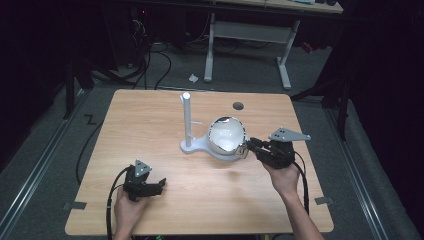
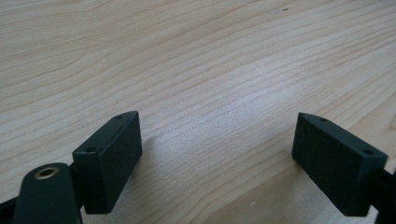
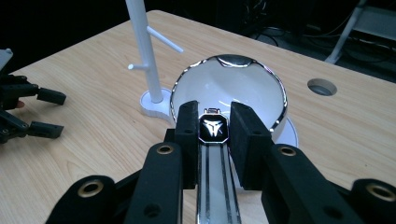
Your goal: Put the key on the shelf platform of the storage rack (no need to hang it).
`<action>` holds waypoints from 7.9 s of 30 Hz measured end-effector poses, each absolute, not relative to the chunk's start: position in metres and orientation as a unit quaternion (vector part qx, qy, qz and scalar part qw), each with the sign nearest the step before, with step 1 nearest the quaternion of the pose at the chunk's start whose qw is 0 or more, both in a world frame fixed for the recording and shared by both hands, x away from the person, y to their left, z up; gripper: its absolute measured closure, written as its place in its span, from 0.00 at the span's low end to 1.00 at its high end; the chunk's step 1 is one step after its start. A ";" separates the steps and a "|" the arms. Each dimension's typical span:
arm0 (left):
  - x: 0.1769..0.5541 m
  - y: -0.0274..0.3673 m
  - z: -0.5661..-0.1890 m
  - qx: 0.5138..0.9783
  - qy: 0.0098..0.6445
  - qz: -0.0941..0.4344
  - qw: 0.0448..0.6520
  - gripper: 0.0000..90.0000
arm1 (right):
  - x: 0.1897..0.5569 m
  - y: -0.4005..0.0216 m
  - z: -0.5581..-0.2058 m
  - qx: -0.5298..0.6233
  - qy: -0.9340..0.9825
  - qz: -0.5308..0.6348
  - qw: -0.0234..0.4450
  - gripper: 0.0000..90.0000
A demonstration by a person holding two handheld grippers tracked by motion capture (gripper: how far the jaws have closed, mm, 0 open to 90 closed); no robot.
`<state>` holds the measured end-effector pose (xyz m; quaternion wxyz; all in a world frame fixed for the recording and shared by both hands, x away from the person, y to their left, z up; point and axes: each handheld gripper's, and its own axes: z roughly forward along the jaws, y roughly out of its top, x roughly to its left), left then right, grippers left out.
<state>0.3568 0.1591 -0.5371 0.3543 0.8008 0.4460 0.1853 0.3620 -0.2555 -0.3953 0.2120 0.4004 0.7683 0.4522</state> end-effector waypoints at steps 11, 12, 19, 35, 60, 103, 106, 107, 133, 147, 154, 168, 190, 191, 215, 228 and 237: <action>0.357 0.159 -0.537 0.801 0.446 0.185 0.354 0.18 | 0.380 -0.245 -0.388 0.396 0.772 0.452 0.208 0.83; 0.357 0.159 -0.537 0.801 0.446 0.185 0.354 0.18 | 0.381 -0.244 -0.388 0.395 0.772 0.453 0.208 0.83; 0.357 0.159 -0.537 0.801 0.446 0.185 0.354 0.18 | 0.392 -0.239 -0.389 0.399 0.772 0.449 0.207 0.83; 0.357 0.159 -0.537 0.801 0.446 0.185 0.354 0.18 | 0.417 -0.222 -0.392 0.396 0.783 0.434 0.203 0.83; 0.357 0.159 -0.537 0.801 0.446 0.185 0.354 0.18 | 0.451 -0.213 -0.425 0.422 0.790 0.408 0.176 0.83; 0.357 0.159 -0.537 0.801 0.446 0.185 0.354 0.18 | 0.464 -0.216 -0.453 0.457 0.779 0.389 0.183 0.67; 0.357 0.159 -0.537 0.801 0.446 0.185 0.354 0.18 | 0.461 -0.219 -0.450 0.454 0.777 0.395 0.186 0.64; 0.357 0.159 -0.537 0.801 0.446 0.186 0.354 0.18 | 0.459 -0.219 -0.448 0.453 0.777 0.394 0.187 0.64; 0.357 0.159 -0.537 0.802 0.445 0.186 0.354 0.18 | 0.434 -0.252 -0.428 0.469 0.758 0.409 0.195 0.60; 0.357 0.159 -0.537 0.801 0.445 0.186 0.354 0.18 | 0.427 -0.263 -0.420 0.475 0.753 0.412 0.193 0.58; 0.357 0.159 -0.537 0.801 0.445 0.185 0.354 0.18 | 0.420 -0.269 -0.418 0.474 0.756 0.409 0.193 0.57; 0.357 0.159 -0.537 0.801 0.445 0.186 0.354 0.18 | 0.402 -0.283 -0.423 0.474 0.753 0.413 0.193 0.56; 0.357 0.159 -0.537 0.801 0.445 0.186 0.354 0.18 | 0.363 -0.290 -0.428 0.464 0.749 0.433 0.191 0.56; 0.357 0.159 -0.537 0.801 0.445 0.186 0.354 0.18 | 0.361 -0.290 -0.428 0.460 0.749 0.436 0.192 0.56; 0.357 0.159 -0.537 0.801 0.445 0.186 0.354 0.18 | 0.340 -0.270 -0.447 0.437 0.754 0.456 0.181 0.51; 0.357 0.159 -0.537 0.802 0.444 0.185 0.354 0.18 | 0.337 -0.259 -0.461 0.426 0.757 0.465 0.172 0.51; 0.357 0.159 -0.537 0.803 0.442 0.185 0.354 0.18 | 0.336 -0.251 -0.470 0.424 0.758 0.465 0.170 0.51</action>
